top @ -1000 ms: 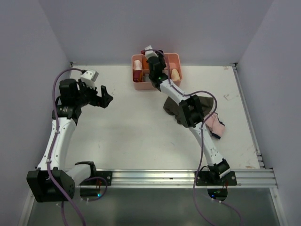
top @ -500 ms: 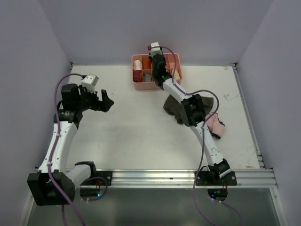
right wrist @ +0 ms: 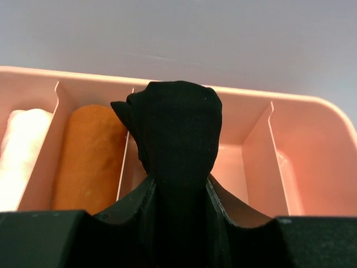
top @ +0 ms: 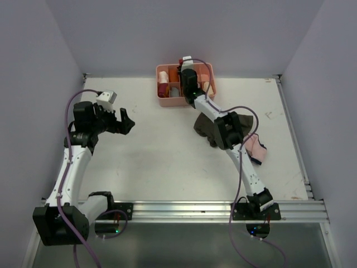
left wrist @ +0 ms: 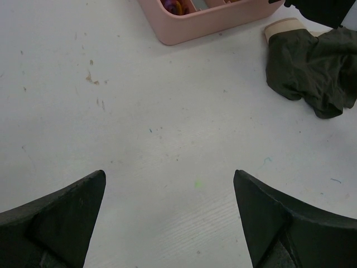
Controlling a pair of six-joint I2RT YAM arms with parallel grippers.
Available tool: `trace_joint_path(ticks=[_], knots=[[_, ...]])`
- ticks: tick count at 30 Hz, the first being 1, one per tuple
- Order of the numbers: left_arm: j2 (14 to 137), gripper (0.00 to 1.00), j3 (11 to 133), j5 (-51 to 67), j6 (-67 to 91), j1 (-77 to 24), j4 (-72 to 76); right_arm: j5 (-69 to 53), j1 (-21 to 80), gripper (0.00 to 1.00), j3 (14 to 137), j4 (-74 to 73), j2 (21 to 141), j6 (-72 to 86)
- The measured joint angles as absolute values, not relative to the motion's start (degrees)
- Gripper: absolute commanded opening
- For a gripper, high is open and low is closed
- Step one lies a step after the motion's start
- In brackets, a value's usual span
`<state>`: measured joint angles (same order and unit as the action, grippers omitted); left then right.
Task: Roll the underwear
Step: Place the rolled underwear into the container
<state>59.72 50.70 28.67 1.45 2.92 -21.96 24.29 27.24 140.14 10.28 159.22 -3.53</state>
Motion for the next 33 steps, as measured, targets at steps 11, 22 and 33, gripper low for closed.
trace_joint_path(ticks=[11, 22, 33], knots=[[59.16, 1.0, 50.59, 28.27, 1.96, 2.92, -22.0, 22.65, 26.68, 0.0, 142.41, -1.78, 157.67, 5.08], [58.41, 1.0, 49.58, 28.18, 2.42, 2.92, -22.26, 21.26, 26.11, 0.0, 142.85, -8.54, 156.07, 9.3], [58.41, 1.0, 49.04, 28.08, 2.59, 2.92, -22.26, 19.11, 25.5, 0.47, 144.99, -11.4, 156.48, 12.08]])
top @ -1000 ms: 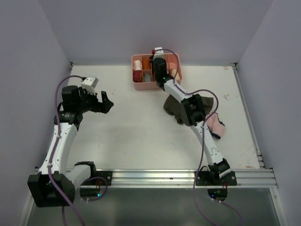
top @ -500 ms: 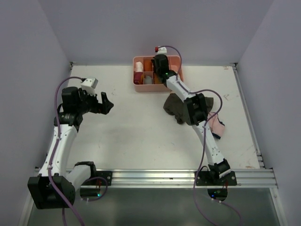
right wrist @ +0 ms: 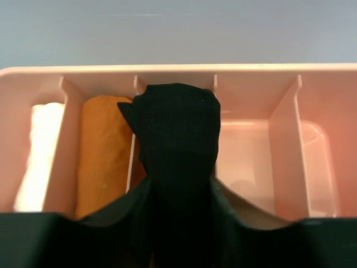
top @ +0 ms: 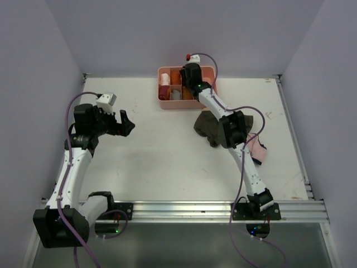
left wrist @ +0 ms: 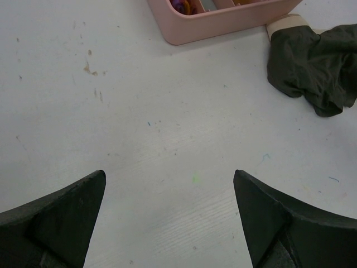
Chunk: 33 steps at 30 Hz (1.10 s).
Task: Roll the underwear
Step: Place the rolled underwear into the container
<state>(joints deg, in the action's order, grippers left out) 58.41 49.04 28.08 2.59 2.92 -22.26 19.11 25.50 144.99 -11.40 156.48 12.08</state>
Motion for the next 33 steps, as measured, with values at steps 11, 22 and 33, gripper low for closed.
trace_joint_path(ticks=[11, 22, 33], knots=[[58.41, 1.0, 48.82, 28.1, 2.66, 2.92, -22.26, 15.97, 25.54, 0.62, 143.59, -10.04, 155.68, 12.82], [58.35, 1.0, 47.94, 28.4, 3.05, 2.92, -22.13, 14.63, 25.69, 0.79, 141.88, -8.21, 154.82, 12.78], [58.35, 1.0, 47.88, 28.95, 3.86, 2.92, -22.04, 14.06, 25.65, 0.87, 141.8, -6.96, 154.76, 15.9]])
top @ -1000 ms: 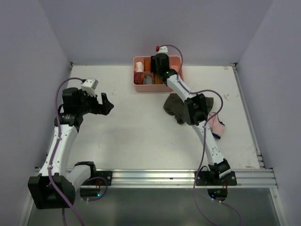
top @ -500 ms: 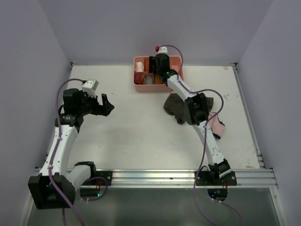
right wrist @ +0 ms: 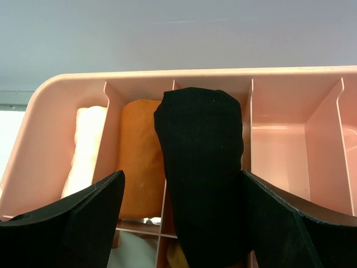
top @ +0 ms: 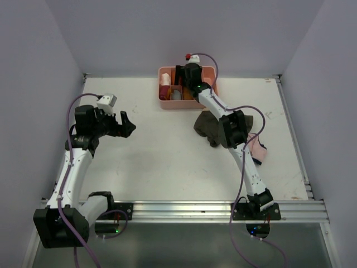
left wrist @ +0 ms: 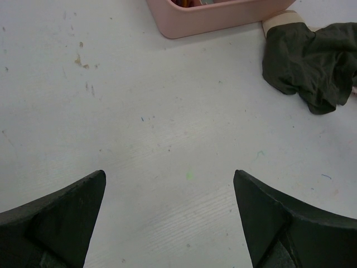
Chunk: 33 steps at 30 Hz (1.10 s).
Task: Roll the underwear
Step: Place the rolled underwear into the container
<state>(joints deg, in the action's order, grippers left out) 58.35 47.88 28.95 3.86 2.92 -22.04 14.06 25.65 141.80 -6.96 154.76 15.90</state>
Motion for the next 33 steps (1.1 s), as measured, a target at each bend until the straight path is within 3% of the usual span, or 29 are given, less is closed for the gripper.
trace_joint_path(ticks=[14, 23, 29, 33], knots=[[58.3, 1.0, 47.2, 29.58, 3.92, 2.92, -21.91, 14.63, 25.15, 0.92, 141.73, -3.57, 154.76, 16.01], [58.24, 1.0, 47.05, 29.8, 3.95, 2.92, -21.89, 15.51, 25.06, 0.68, 139.68, 0.1, 152.79, 14.83], [58.06, 1.0, 46.98, 29.8, 3.95, 2.92, -21.89, 15.51, 25.06, 0.75, 140.77, 0.34, 152.22, 14.31], [58.0, 1.0, 46.98, 29.8, 3.97, 2.92, -21.89, 15.51, 25.06, 0.7, 141.12, 0.21, 152.22, 14.26]])
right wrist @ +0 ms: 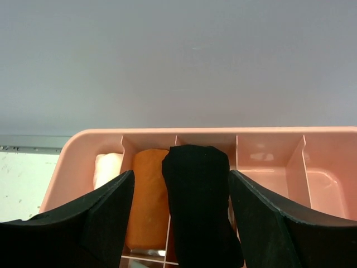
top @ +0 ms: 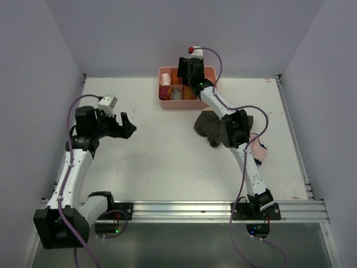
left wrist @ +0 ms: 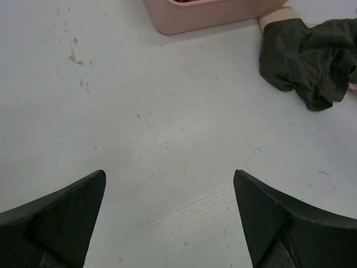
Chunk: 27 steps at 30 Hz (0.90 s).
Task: Roll the underwear
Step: Place the rolled underwear into the container
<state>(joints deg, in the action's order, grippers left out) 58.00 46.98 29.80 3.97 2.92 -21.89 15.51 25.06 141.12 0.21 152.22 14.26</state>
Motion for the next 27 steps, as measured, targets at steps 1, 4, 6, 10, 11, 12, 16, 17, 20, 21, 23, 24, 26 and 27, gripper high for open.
trace_joint_path(ticks=[1, 4, 6, 10, 11, 12, 16, 17, 20, 21, 23, 24, 26, 27], knots=[[57.95, 1.0, 46.98, 29.8, 3.97, 2.92, -21.89, 15.51, 25.06, 0.67, 141.12, 0.12, 152.24, 14.26], [57.84, 1.0, 46.98, 29.8, 3.99, 2.92, -21.89, 15.49, 25.04, 0.56, 141.12, -0.23, 152.24, 14.41], [57.84, 1.0, 46.98, 29.8, 3.99, 2.92, -21.89, 15.49, 24.99, 0.54, 141.14, -0.73, 152.31, 14.52], [57.84, 1.0, 46.96, 29.8, 3.99, 2.92, -21.89, 15.53, 24.95, 0.53, 141.14, -2.11, 152.66, 14.5], [57.84, 1.0, 46.96, 29.8, 3.97, 2.92, -21.89, 15.53, 24.93, 0.53, 141.14, -2.52, 152.86, 14.46], [57.84, 1.0, 46.96, 29.8, 3.97, 2.92, -21.89, 15.53, 24.91, 0.53, 141.16, -2.63, 153.14, 14.33], [57.84, 1.0, 46.89, 29.8, 3.99, 2.92, -21.87, 15.79, 24.82, 0.53, 141.34, -3.07, 154.56, 14.04], [57.84, 1.0, 46.81, 29.8, 3.99, 2.92, -21.87, 15.94, 24.77, 0.52, 141.4, -3.18, 154.89, 14.0], [57.82, 1.0, 46.37, 29.78, 3.99, 2.92, -21.89, 16.47, 24.51, 0.52, 142.28, -3.31, 156.42, 13.98], [57.8, 1.0, 46.24, 29.78, 3.99, 2.92, -21.89, 16.36, 24.4, 0.52, 142.76, -3.07, 156.99, 14.09], [57.74, 1.0, 46.09, 29.76, 3.99, 2.92, -21.91, 16.45, 24.47, 0.49, 143.59, -3.11, 157.53, 14.13], [57.67, 1.0, 46.06, 29.78, 3.99, 2.92, -21.89, 16.58, 24.47, 0.49, 143.72, -3.18, 157.62, 14.2], [57.45, 1.0, 46.04, 29.76, 3.99, 2.92, -21.89, 16.58, 24.43, 0.54, 143.98, -3.2, 157.86, 14.5], [57.34, 1.0, 46.04, 29.76, 3.99, 2.92, -21.89, 16.53, 24.43, 0.62, 144.05, -3.18, 157.91, 14.61]])
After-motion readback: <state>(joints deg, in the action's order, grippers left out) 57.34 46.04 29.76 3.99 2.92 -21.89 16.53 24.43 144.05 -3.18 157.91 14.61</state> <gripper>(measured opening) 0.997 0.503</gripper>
